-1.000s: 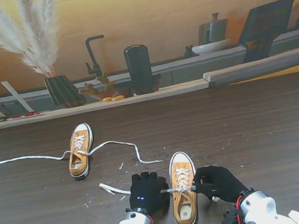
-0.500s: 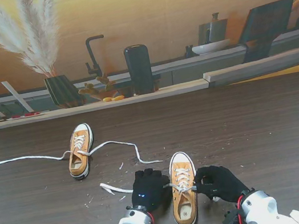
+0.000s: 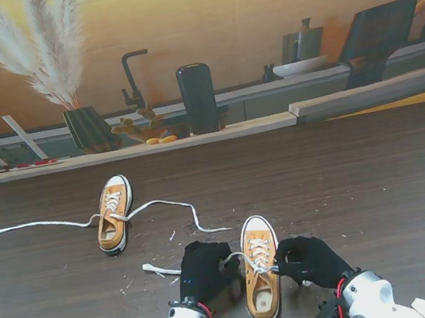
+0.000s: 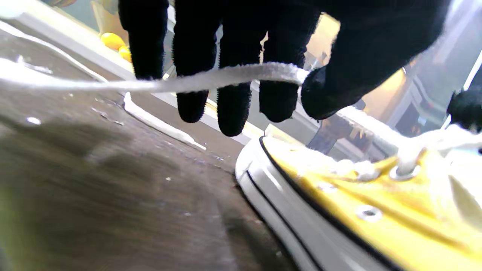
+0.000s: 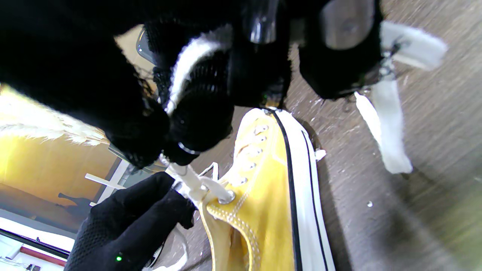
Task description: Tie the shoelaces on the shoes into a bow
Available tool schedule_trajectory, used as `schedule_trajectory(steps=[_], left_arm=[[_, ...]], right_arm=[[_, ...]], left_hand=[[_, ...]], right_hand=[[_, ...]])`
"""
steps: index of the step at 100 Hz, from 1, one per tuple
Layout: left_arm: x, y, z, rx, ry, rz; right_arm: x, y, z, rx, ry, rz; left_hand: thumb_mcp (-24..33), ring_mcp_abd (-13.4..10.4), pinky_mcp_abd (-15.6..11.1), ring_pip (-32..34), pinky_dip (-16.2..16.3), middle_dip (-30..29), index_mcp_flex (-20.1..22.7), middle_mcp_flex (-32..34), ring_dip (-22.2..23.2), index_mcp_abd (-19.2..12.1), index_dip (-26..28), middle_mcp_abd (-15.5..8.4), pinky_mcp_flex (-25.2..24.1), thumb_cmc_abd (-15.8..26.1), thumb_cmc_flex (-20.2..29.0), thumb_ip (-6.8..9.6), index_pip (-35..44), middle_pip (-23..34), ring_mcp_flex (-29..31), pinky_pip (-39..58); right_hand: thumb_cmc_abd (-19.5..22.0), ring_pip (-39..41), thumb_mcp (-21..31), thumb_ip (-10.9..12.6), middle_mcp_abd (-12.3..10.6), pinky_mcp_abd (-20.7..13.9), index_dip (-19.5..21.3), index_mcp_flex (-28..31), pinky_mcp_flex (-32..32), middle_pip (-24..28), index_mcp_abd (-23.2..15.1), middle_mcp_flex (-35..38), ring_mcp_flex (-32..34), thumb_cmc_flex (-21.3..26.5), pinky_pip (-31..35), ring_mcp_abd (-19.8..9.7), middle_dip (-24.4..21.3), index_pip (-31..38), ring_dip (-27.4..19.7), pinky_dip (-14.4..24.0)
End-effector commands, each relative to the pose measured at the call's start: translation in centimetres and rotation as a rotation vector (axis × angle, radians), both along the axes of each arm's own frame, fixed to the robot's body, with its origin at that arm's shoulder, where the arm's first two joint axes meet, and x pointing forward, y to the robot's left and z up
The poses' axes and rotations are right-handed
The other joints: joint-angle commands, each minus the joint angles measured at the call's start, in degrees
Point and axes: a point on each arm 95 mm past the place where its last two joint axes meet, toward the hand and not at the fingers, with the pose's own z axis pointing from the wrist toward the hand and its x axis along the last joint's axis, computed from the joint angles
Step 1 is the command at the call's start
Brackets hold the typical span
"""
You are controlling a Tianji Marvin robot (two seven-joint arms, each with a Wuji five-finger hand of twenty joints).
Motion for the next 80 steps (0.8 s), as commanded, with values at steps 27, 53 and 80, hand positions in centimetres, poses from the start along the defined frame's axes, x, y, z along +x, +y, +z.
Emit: schedule_trajectory(steps=[27,53,80], left_arm=[[-0.5,-0.6,0.7,-0.326,0.076,0.047],[-0.8,-0.1,2.4,-0.425,0.127,0.058],[-1.0,1.6,3.5,-0.267,0.119,0.11]], right_arm=[[-0.4,0.3,0.4,0.004,-0.007,0.017],[-0.5,0.4,0.9,0.007,-0.022,0.017],[-0.4,0.2,1.5,0.0,-0.036,0.004]], left_hand=[[2.1,1.0,8.9,8.3,-1.1,5.1,11.9,12.7,-0.6,10.1,5.5,0.2,12.1,-3.9,-2.4,1.69,9.2,12.4,15.4,5.4],[0.8,2.8,16.2,18.0,-1.2,6.8,14.7,18.8,-0.5,10.6,4.3,1.3,27.5,-4.7,-1.8,-0.68,12.7,19.3,26.4,18.0],[-6.2,1.6,8.7,48.8,7.3,12.5,15.0,24.3,5.2,2.2,5.9,-0.3,49.3,1.6,-3.9,0.8,16.4,28.6,33.9,68.9]], right_hand=[[0.9,2.2,-1.4,1.0,5.7,0.5,-0.8,-0.6,1.7,0.0,-2.3,0.1,2.2,1.3,9.4,-9.5,0.9,0.9,1.8,0.5],[-0.1,3.0,-0.8,1.0,5.7,-0.2,-1.4,0.1,1.8,0.0,-2.1,1.1,2.2,0.9,9.7,-11.0,0.6,0.5,1.9,0.3],[-2.5,4.1,0.0,0.7,5.8,-0.6,-3.6,2.4,1.9,-0.1,-2.0,3.1,2.3,-0.6,11.1,-12.0,0.5,-0.8,2.2,0.3]])
